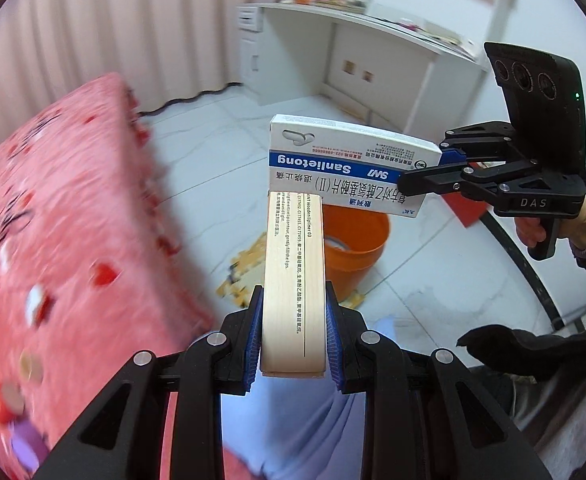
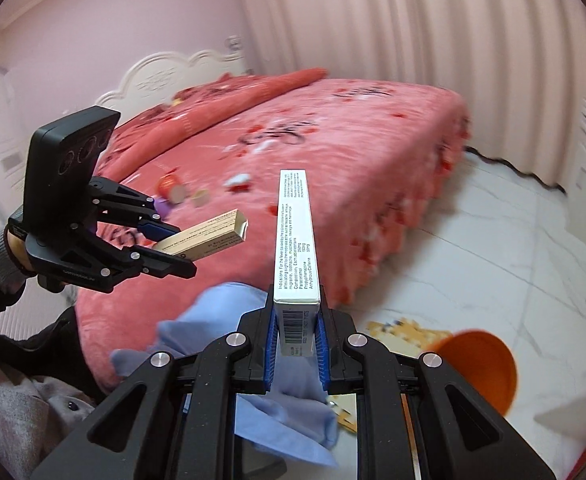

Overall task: Collect trash
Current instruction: 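Carry the stick and medicine box in both tools over the orange bucket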

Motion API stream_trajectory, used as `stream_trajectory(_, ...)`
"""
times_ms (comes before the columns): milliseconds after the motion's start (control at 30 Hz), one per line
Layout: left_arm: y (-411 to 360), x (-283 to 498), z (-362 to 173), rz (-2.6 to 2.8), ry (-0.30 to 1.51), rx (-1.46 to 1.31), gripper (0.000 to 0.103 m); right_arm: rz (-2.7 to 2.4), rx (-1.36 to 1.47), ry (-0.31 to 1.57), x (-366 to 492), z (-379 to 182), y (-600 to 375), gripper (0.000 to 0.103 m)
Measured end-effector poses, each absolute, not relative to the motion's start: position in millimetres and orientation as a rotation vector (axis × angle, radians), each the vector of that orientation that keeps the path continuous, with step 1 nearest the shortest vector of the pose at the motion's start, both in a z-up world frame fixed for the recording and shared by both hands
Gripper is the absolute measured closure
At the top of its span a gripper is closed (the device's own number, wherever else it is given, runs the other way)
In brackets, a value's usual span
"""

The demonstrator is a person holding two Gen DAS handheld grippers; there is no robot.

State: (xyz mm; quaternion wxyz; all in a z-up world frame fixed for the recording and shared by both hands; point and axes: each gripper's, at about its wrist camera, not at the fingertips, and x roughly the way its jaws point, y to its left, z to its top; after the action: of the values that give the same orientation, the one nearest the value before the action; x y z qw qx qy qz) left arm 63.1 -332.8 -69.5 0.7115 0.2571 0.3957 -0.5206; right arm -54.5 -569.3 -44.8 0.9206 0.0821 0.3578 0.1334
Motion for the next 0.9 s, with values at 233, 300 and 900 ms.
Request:
stream_trajectory(233, -400.4, 55.7, -85.0, -1.274, 0.887, 0.641, 0.074, 0.137, 0.238, 0.746, -80.7, -62.0, -633.6, 0.086)
stream_trajectory(300, -420.8, 53.9, -92.3, -1.306, 0.896, 0.661, 0.074, 0.106, 0.255, 0.751, -86.0, -67.7, -648.2, 0.086)
stream_trajectory(900, -531.8, 60.8, -162.8, -1.423, 0.996, 0.683, 0.074, -0.142, 0.42, 0.842, -114.3, -163.6, -758.6, 0.086)
